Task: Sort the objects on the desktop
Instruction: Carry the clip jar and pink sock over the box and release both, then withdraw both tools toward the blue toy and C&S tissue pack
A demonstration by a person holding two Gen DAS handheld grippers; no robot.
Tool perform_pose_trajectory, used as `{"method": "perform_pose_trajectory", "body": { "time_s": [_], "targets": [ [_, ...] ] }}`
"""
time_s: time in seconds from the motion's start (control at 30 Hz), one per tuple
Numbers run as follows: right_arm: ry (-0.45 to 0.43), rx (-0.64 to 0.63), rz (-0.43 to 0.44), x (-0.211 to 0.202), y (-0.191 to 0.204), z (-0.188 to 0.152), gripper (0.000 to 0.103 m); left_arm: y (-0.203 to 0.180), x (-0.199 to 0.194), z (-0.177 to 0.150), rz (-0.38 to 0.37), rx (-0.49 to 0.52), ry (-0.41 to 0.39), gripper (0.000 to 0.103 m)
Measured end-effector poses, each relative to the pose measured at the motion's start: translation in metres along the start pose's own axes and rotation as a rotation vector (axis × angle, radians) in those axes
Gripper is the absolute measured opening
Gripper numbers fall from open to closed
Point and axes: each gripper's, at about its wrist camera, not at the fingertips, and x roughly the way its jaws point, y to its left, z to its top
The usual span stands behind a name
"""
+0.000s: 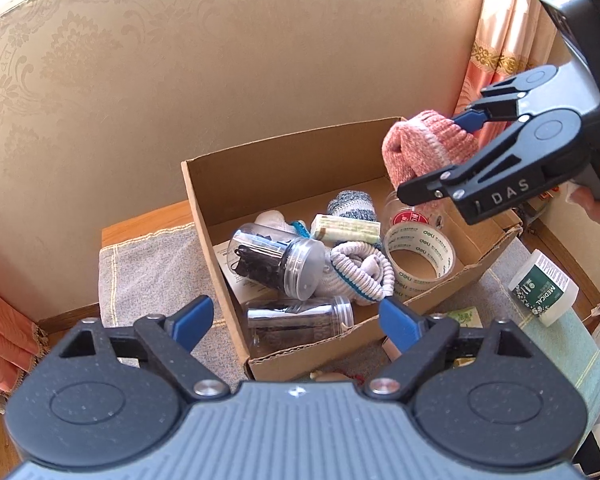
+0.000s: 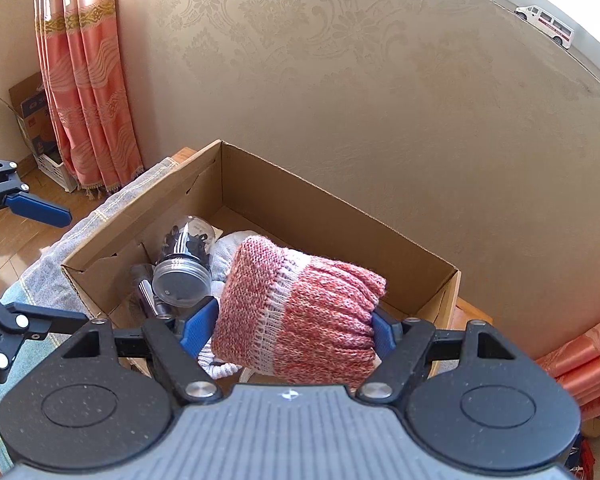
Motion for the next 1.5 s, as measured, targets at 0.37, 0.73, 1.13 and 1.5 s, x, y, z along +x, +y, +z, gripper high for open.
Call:
{"method": "perform_pose_trajectory", "body": {
  "time_s": [0.37, 0.73, 1.13, 1.5],
  "targets": [
    [0.019, -0.032, -0.047, 0.03, 0.006, 0.032, 0.09, 0.019, -0.001, -0.014, 0.005, -0.055, -0.002, 0.09],
    [-0.014, -0.029, -0.061, 0.004, 0.012, 0.017, 0.103, 0.009, -0.01, -0.025, 0.017, -0.051, 0.001, 0.09],
    [-0.078, -0.038, -0.037, -0.064, 0.038, -0.029, 0.103, -0.024, -0.032, -0.043, 0.034, 0.013, -0.027, 0.097],
    [-0.094, -0.014, -0.003, -0.093, 0.062, -0.094, 0.103, -0.048, -0.038, -0.062, 0.042, 0.059, -0.003, 0.097]
  ]
}}
